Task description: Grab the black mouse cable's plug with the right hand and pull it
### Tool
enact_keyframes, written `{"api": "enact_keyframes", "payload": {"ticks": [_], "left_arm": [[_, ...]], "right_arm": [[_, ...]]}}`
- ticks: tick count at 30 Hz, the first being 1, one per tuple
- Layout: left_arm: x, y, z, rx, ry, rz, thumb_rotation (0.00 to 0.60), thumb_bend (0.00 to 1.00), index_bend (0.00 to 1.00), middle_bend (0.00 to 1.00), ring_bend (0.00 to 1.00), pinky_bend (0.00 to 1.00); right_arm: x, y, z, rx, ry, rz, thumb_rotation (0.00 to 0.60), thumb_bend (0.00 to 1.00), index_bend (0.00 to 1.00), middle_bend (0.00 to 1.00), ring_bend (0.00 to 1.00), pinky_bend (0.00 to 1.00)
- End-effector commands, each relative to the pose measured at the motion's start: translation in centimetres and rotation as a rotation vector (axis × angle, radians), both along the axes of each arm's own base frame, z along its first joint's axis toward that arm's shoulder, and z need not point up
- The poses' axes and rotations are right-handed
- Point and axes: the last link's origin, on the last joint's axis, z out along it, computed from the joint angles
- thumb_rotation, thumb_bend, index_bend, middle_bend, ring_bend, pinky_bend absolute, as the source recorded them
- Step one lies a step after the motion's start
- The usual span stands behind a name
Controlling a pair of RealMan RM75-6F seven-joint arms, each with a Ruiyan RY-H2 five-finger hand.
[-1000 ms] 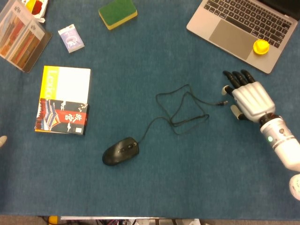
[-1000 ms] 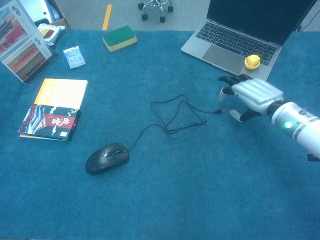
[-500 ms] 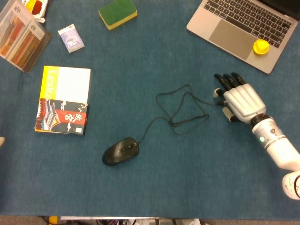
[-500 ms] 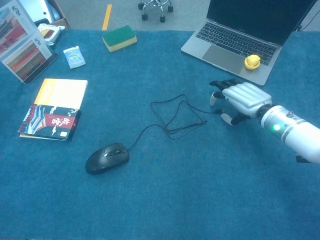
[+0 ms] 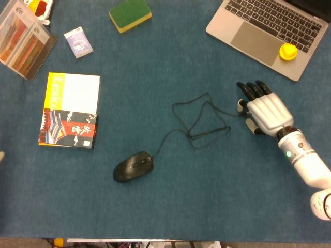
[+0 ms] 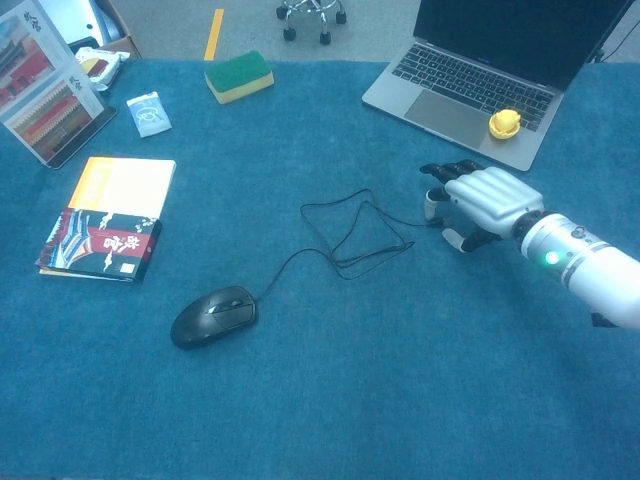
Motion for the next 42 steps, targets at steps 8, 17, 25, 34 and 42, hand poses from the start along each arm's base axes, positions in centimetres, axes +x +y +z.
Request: {"api": "enact_keyframes", "payload": {"ticks": [8,17,25,34,42], "left_arm": [[-0.1,-0.1,0.0,0.003,-0.002,0.002,0.6,0.03,0.36,0.26,0.36,0.53],[-0.1,-0.1,0.1,0.005,-0.002,0.002,0.6,0.03,0.36,0.26,0.36,0.53],[-0.1,-0.1,0.1,0.006,-0.003,0.003,0.6,0.03,0.36,0.26,0.36,0.53],[0.0,0.1,0.2,0.008,-0.001,0.002,0.6,0.03,0.36,0.26,0.36,0.53],[0.2,0.5,0.2,0.013,-0.002,-0.005,0.6,0.03,0.36,0.26,0.36,0.53]], "right_arm": [[0.0,0.0,-0.3,-0.027,-0.004,0.009,0.6,0.42,0.53,0.0,0.0,0.0],[0.0,0.0,-0.2,-0.046,-0.023,0.012,0.6,0.43,0.69,0.0,0.0,0.0],[0.3,0.0,0.1,-0.067,-0.057,0.017,0.6,0.44,0.78,0.0,0.0,0.0],[1.0,-0.2,1.2,-0.108,-0.108,0.032,0.6,0.44,0.8,0.01,0.0,0.0],[2.1,-0.9,4.4,-0.22,-0.178,0.065,0.6,0.44,0.8,0.01,0.0,0.0]]}}
